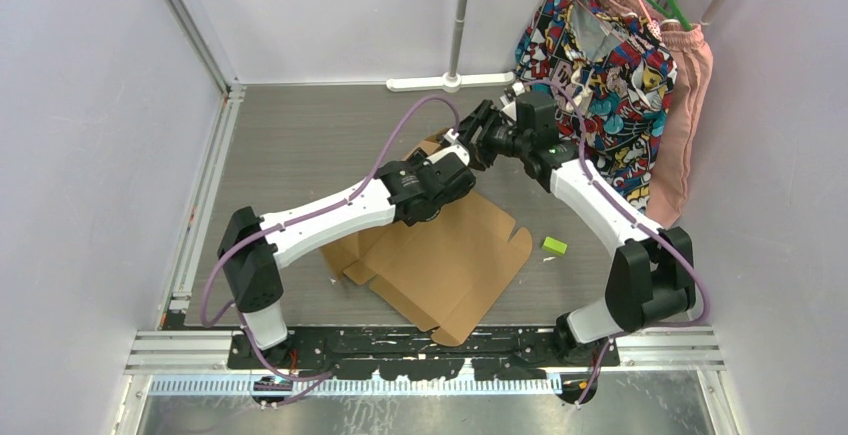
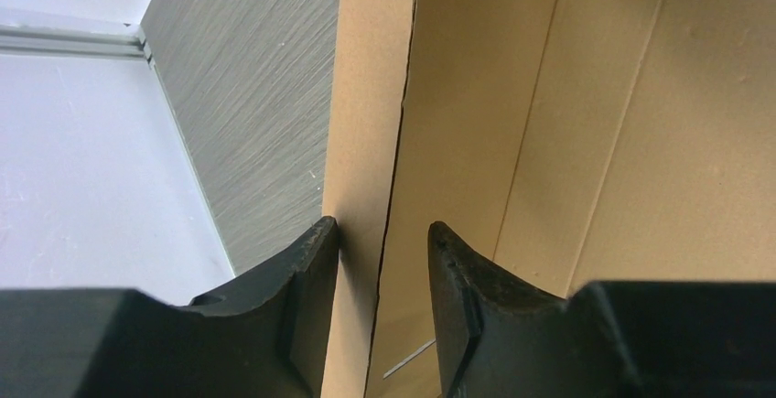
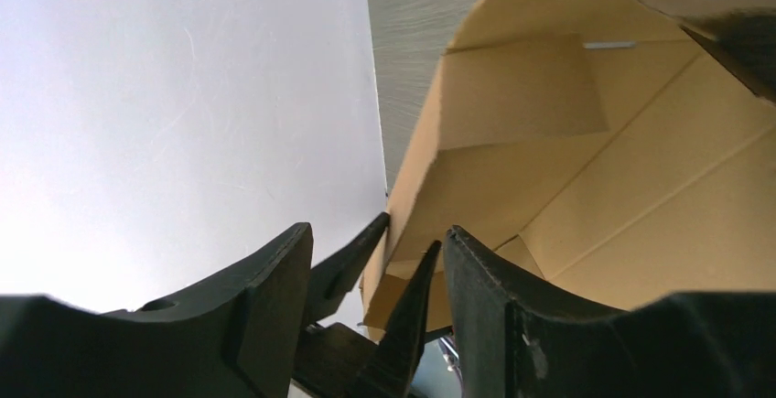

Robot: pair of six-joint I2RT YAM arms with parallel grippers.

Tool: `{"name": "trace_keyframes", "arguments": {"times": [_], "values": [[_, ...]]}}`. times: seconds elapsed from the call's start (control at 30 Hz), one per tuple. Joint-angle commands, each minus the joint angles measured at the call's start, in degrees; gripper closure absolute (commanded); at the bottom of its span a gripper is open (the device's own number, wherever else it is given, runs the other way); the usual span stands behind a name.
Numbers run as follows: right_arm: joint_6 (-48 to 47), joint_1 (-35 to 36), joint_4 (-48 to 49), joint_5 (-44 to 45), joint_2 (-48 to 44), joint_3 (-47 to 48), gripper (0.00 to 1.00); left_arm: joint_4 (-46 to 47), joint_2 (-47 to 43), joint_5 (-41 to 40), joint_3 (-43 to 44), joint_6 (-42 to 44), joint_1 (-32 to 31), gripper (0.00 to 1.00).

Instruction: Fold the paper box

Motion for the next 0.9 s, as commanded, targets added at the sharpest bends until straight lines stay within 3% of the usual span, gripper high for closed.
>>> {"name": "trace_keyframes", "arguments": {"times": [0.0, 0.3, 0.5, 0.73, 0.87], "values": [[1.19, 1.99, 2.31, 1.66, 1.97, 3.72, 0.40, 2.10, -2.52, 0.84, -0.25, -1.04, 0.18, 0.59], [0.74, 5.05, 2.87, 2.28, 4.75, 3.00, 0.46, 2.41, -2.68, 1.11, 0.12, -0.86, 0.17, 0.59], [0.92, 7.20, 3.61, 2.60, 5.51, 3.03, 0.59, 2.41, -2.78, 1.29, 0.12, -0.86, 0.22, 0.59], [-0.18, 9.84, 3.29, 2.95, 5.15, 1.61, 0.64, 2.67, -3.06, 1.72, 0.12, -1.12, 0.22, 0.59], [-0.87, 10.78, 3.61, 3.42, 5.15, -0.58, 0.78, 2.81, -3.23, 2.06, 0.06, -1.51, 0.25, 0.59]]}}
